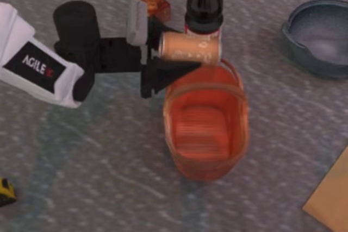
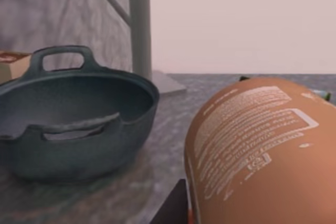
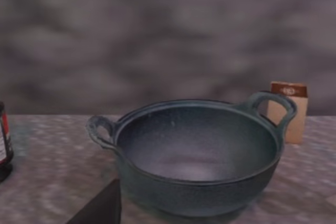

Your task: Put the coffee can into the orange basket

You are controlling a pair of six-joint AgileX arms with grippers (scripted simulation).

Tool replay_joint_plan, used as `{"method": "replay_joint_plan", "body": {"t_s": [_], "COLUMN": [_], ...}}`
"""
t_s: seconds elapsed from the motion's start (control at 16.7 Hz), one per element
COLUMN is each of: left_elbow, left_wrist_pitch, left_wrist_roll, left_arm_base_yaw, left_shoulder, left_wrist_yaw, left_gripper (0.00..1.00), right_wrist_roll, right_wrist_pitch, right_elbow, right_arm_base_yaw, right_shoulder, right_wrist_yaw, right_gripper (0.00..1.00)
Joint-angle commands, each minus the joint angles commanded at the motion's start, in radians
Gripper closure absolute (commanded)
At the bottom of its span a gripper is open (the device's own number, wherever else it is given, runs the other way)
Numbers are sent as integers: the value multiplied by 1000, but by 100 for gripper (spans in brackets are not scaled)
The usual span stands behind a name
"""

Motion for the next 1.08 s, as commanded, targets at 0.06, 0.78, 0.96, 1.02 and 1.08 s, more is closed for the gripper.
{"method": "replay_joint_plan", "body": {"t_s": [0.06,0.78,0.96,1.02,1.08], "left_elbow": [-5,-6,-6,-6,-6], "left_wrist_pitch": [13,16,16,16,16], "left_wrist_roll": [-1,-1,-1,-1,-1], "left_arm_base_yaw": [1,1,1,1,1], "left_shoulder": [12,14,14,14,14], "left_wrist_yaw": [-1,-1,-1,-1,-1], "left_gripper": [100,40,17,10,2], "right_wrist_roll": [0,0,0,0,0], "right_wrist_pitch": [0,0,0,0,0], "right_elbow": [0,0,0,0,0], "right_arm_base_yaw": [0,0,0,0,0], "right_shoulder": [0,0,0,0,0], "right_wrist_yaw": [0,0,0,0,0], "right_gripper": [0,0,0,0,0]}}
